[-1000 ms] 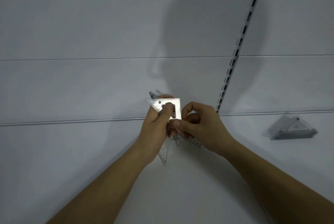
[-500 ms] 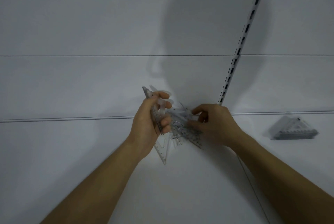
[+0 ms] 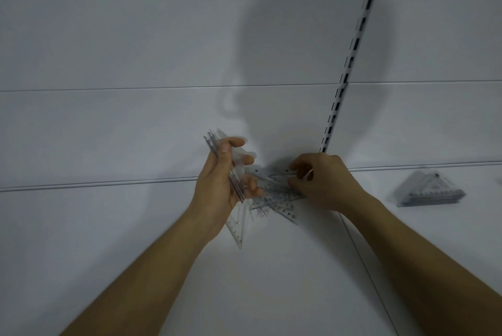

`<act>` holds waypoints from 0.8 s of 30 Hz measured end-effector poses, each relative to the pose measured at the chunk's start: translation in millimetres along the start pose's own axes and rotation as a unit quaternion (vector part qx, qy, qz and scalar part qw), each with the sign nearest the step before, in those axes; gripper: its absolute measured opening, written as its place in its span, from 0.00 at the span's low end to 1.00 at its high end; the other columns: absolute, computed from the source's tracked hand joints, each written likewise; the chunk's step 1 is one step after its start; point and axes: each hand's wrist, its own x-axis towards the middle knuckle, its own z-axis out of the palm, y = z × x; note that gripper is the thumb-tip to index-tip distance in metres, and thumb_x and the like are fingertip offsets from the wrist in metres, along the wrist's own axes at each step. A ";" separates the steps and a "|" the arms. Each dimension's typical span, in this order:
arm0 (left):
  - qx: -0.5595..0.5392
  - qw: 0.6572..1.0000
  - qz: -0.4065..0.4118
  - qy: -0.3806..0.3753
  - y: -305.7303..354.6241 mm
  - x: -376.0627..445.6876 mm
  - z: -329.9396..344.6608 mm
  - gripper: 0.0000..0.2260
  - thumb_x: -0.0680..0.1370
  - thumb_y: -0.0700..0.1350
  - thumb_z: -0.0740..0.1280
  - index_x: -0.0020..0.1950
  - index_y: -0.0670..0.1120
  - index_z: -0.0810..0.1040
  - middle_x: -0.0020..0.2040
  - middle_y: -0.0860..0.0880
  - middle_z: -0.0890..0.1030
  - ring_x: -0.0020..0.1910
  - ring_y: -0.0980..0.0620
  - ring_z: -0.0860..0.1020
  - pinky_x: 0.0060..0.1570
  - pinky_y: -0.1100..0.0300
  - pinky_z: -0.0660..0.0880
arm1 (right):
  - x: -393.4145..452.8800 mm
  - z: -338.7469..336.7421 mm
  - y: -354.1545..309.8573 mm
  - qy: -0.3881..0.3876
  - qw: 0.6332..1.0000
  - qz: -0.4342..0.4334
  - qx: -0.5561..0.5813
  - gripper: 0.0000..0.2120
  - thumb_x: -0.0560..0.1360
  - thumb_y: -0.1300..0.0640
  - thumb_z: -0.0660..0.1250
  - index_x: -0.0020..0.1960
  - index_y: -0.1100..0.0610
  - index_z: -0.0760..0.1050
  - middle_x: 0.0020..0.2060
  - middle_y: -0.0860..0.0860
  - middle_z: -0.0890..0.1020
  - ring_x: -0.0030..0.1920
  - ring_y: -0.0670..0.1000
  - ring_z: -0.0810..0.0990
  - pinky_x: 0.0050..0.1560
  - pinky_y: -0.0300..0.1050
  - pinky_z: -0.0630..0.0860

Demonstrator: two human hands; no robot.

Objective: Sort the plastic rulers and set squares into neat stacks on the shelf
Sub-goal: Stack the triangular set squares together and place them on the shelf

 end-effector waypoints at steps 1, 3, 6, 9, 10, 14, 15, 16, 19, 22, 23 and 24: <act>0.002 1.000 -0.005 -0.001 -0.5 0.1 -0.7 0.20 0.78 0.57 0.59 0.63 0.45 0.75 0.53 0.40 0.76 0.30 0.46 0.74 0.36 0.52 0.79 | 0.4 -1.0 0.1 -0.004 1.000 -0.001 -0.004 0.13 0.73 0.50 0.73 0.57 0.51 0.82 0.44 0.45 0.83 0.42 0.46 0.79 0.49 0.41 0.77; 0.012 1.000 -0.014 -0.001 -2.7 0.7 -1.6 0.21 0.79 0.57 0.59 0.64 0.44 0.75 0.54 0.39 0.76 0.30 0.47 0.74 0.36 0.52 0.79 | 0.9 -3.0 -0.1 -0.015 1.000 -0.012 -0.013 0.12 0.73 0.51 0.73 0.56 0.51 0.83 0.43 0.44 0.83 0.41 0.45 0.79 0.45 0.35 0.74; 0.027 0.999 -0.025 0.001 -4.7 1.1 -2.3 0.18 0.82 0.55 0.57 0.64 0.44 0.75 0.54 0.39 0.76 0.30 0.47 0.75 0.37 0.51 0.79 | 0.4 -3.6 -1.6 -0.038 0.999 -0.014 0.020 0.10 0.73 0.52 0.74 0.54 0.48 0.83 0.39 0.42 0.83 0.39 0.41 0.80 0.38 0.26 0.70; 0.030 0.999 -0.035 -0.003 -6.1 1.1 -3.0 0.18 0.83 0.54 0.57 0.64 0.43 0.75 0.53 0.39 0.76 0.31 0.46 0.74 0.36 0.52 0.79 | -0.9 -2.0 -3.7 -0.048 0.997 -0.003 0.055 0.10 0.72 0.53 0.76 0.53 0.48 0.83 0.38 0.42 0.83 0.38 0.39 0.80 0.38 0.25 0.73; 0.030 0.999 -0.037 -0.005 -6.2 1.1 -3.0 0.18 0.83 0.54 0.57 0.64 0.43 0.75 0.53 0.39 0.76 0.31 0.45 0.74 0.36 0.51 0.79 | -0.8 -1.6 -4.2 -0.042 0.997 -0.001 0.066 0.11 0.71 0.54 0.76 0.52 0.47 0.83 0.37 0.42 0.84 0.38 0.38 0.80 0.38 0.25 0.73; 0.034 0.999 -0.037 -0.007 -7.0 1.2 -2.8 0.18 0.83 0.54 0.56 0.65 0.43 0.74 0.53 0.39 0.76 0.32 0.45 0.76 0.37 0.51 0.79 | 0.9 -7.0 -6.5 0.000 0.989 0.016 0.144 0.10 0.70 0.55 0.77 0.50 0.47 0.83 0.35 0.43 0.85 0.37 0.39 0.82 0.37 0.28 0.73; 0.037 0.999 -0.036 -0.006 -7.6 1.2 -2.6 0.18 0.83 0.53 0.56 0.65 0.43 0.74 0.53 0.39 0.76 0.32 0.45 0.76 0.37 0.51 0.79 | 0.6 -9.9 -7.4 0.002 0.981 0.019 0.191 0.10 0.70 0.57 0.78 0.49 0.49 0.83 0.35 0.45 0.86 0.37 0.42 0.83 0.40 0.33 0.77; 0.041 0.999 -0.034 -0.004 -8.5 1.1 -2.4 0.18 0.83 0.54 0.56 0.64 0.44 0.74 0.53 0.39 0.76 0.33 0.45 0.77 0.38 0.50 0.79 | -0.6 -12.9 -10.2 0.000 0.968 0.021 0.249 0.10 0.70 0.59 0.77 0.50 0.51 0.83 0.35 0.48 0.86 0.38 0.47 0.85 0.43 0.39 0.80; 0.058 0.998 -0.036 -0.009 -10.9 0.1 1.1 0.18 0.82 0.54 0.57 0.64 0.44 0.74 0.53 0.40 0.77 0.36 0.44 0.78 0.41 0.49 0.80 | -4.8 -18.8 -19.8 -0.002 0.926 0.021 0.378 0.09 0.72 0.65 0.75 0.51 0.56 0.83 0.36 0.53 0.86 0.39 0.50 0.85 0.42 0.38 0.79; 0.072 0.997 -0.026 -0.013 -12.6 -1.0 5.5 0.20 0.79 0.56 0.59 0.64 0.44 0.74 0.54 0.39 0.77 0.39 0.43 0.80 0.40 0.49 0.80 | -4.2 -9.9 -21.7 0.013 0.956 0.008 0.292 0.09 0.72 0.59 0.76 0.52 0.53 0.83 0.39 0.49 0.85 0.39 0.47 0.83 0.43 0.39 0.79; 0.072 0.997 -0.019 -0.013 -12.8 -0.9 6.0 0.21 0.79 0.56 0.59 0.64 0.44 0.74 0.55 0.38 0.77 0.39 0.42 0.80 0.39 0.49 0.80 | -3.3 -5.8 -18.5 0.011 0.977 -0.005 0.212 0.11 0.72 0.54 0.76 0.54 0.50 0.82 0.42 0.47 0.84 0.41 0.46 0.82 0.44 0.40 0.79; 0.072 0.997 -0.014 -0.012 -12.9 -0.8 5.8 0.21 0.79 0.56 0.59 0.65 0.44 0.73 0.55 0.37 0.77 0.39 0.42 0.80 0.39 0.50 0.80 | -2.7 -2.8 -15.9 -0.006 0.991 -0.017 0.135 0.14 0.71 0.49 0.77 0.56 0.47 0.81 0.46 0.44 0.82 0.43 0.44 0.80 0.44 0.39 0.77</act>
